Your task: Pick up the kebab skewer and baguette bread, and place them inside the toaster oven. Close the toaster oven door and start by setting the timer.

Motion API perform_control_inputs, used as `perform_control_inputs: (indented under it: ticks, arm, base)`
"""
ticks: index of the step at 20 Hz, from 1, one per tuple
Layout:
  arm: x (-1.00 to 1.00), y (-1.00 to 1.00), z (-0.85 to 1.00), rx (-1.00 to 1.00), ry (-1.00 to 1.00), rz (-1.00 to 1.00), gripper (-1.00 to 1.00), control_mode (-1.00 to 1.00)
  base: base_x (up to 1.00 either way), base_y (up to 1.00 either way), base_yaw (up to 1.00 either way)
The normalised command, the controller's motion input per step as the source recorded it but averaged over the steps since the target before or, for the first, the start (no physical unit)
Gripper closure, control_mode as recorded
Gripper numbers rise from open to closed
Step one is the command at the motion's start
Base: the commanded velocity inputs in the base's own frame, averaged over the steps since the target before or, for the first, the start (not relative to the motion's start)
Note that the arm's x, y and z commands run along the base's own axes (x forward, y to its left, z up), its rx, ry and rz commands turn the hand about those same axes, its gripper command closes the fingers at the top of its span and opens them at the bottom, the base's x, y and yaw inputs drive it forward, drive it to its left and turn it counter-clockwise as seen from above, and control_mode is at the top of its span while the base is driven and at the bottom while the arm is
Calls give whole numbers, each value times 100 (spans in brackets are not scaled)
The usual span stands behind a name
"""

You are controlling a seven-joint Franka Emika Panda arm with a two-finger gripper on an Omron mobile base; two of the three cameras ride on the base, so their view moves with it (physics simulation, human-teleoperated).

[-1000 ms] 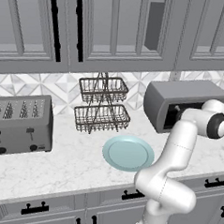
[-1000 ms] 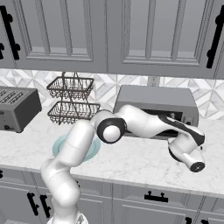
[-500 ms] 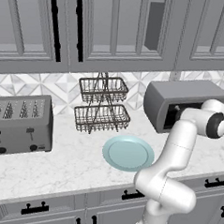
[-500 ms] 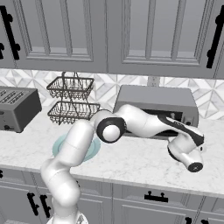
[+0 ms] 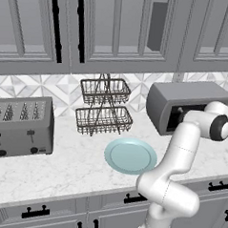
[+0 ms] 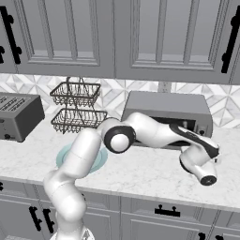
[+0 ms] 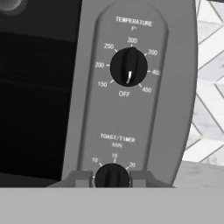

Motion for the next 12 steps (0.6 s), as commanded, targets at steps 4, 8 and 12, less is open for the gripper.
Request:
perform_control_inputs:
  ticks: [4, 8, 12]
  arm:
    - [11, -18, 20, 4, -14, -2, 100, -100]
    - [9, -14, 29, 1, -11, -1, 100, -100]
    - [0, -1, 35, 0, -3, 0, 100, -100]
  base:
    - [0, 0, 0]
    - [0, 0, 0]
    - [0, 0, 0]
